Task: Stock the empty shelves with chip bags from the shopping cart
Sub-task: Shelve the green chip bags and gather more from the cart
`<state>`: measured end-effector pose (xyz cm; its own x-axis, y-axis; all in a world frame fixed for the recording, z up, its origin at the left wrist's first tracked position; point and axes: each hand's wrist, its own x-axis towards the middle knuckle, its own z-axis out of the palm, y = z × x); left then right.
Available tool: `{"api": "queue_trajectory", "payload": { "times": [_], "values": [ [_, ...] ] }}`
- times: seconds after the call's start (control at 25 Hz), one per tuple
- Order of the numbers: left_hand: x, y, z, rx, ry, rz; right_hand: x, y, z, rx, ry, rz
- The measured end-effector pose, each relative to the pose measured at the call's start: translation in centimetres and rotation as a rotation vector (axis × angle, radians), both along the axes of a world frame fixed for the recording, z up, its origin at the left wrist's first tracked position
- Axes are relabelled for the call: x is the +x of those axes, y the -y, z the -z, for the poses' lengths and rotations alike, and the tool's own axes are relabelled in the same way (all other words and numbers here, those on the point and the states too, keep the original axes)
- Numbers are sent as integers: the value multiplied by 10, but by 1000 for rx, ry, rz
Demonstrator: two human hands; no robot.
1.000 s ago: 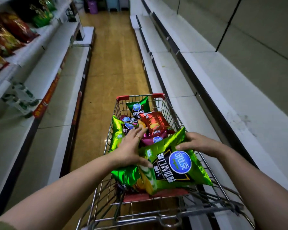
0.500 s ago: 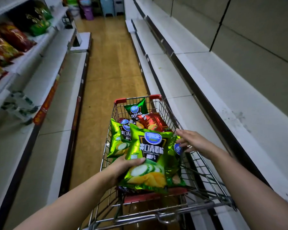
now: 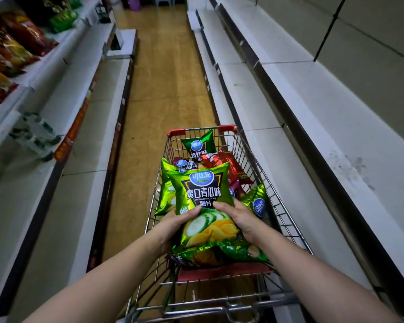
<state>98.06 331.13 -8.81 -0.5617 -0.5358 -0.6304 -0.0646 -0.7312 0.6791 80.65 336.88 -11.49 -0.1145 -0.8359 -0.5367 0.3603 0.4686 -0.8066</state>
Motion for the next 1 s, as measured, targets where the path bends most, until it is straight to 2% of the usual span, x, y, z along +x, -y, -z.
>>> {"api": "queue_trajectory", "payload": {
  "times": [0.48,0.52,0.56,0.6,0.64,0.68,0.72,0.76,0.84,1.0],
  "values": [
    [-4,12,3,-108,2,-87,-21,11,13,23,-72,-41],
    [-2,14,4,-130,11,-94,-27,12,16,38,-180,-48],
    [0,16,6,-153,29,-109,-36,16,19,55,-399,-94],
    [3,18,6,-168,51,-128,-48,18,26,82,-757,-190],
    [7,20,6,-177,69,-145,-59,20,35,95,-1115,-368],
    [10,22,7,-181,83,-159,-68,22,41,112,-1369,-605],
    [13,23,10,-188,101,-163,-75,23,46,175,-1502,-830],
    [17,23,13,-193,121,-158,-80,24,53,257,-1562,-986],
    [21,23,18,-194,148,-144,-86,24,65,365,-1608,-1126],
    [26,21,24,-203,210,-142,-85,24,74,255,-1765,-1098]
  ]
}}
